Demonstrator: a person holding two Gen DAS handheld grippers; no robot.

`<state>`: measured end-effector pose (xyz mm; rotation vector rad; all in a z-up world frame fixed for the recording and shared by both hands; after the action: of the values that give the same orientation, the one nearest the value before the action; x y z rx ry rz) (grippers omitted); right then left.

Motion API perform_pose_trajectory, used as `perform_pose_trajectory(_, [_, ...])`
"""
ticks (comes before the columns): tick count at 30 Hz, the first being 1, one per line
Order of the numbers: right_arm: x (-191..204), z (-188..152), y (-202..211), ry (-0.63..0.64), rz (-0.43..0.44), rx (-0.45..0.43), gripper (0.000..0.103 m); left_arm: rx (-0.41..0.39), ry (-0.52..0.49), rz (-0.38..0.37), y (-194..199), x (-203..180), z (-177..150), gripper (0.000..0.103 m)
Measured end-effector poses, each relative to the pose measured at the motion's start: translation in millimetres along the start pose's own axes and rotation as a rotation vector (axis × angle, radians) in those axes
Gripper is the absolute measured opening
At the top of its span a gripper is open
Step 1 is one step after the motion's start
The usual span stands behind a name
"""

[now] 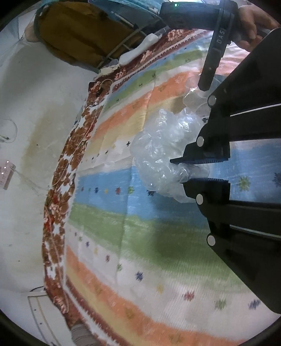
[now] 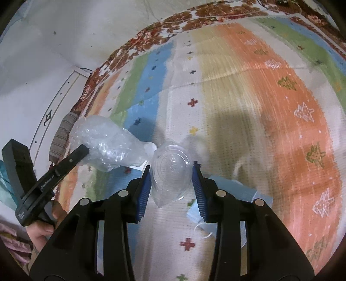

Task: Collect trash
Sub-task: 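Lift the plastic bag and cup in both tools and carry them toward the bin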

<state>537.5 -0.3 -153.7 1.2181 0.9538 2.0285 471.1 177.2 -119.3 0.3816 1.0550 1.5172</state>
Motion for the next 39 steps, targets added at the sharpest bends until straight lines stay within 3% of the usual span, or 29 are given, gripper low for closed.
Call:
perform_pose_trajectory(4, [16.5, -3.4, 15.6, 0.019, -0.014, -0.017, 0.035, -0.013, 0.000, 0.047, 28.0, -4.6, 8.1, 0.009])
perform_pose_trajectory(9, [29.6, -18.6, 31.4, 0.103, -0.095, -0.008, 0.035, -0.023, 0.013, 0.081, 60.2, -8.3, 12.2, 0.009])
perform_pose_trajectory(17, [41.7, -44.5, 71.2, 0.173, -0.153, -0.030, 0.035, 0.026, 0.064, 0.115, 87.8, -9.0, -9.5, 0.007])
perform_pose_trajectory(32, [77.9, -99.8, 133.0, 0.300, -0.222, -0.103, 0.036, -0.016, 0.093, 0.057, 169.1, -25.0, -62.4, 0.007])
perform_pose_trajectory(39, [91.5, -126.1, 159.2, 0.327, -0.228, -0.133, 0.036, -0.034, 0.140, -0.016, 200.3, -26.4, -82.4, 0.007])
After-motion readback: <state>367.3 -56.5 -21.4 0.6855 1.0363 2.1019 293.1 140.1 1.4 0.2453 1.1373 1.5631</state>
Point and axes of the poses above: each gripper's, at about its wrist camera, not at the fingertips, and y roughly against the way its jaws point, x to its left, z to its top, the point moved 9 cm from there along -y, roughly the way its jaws point, and after that the axes turned 11 degrees about x, right-handed, at the moved point
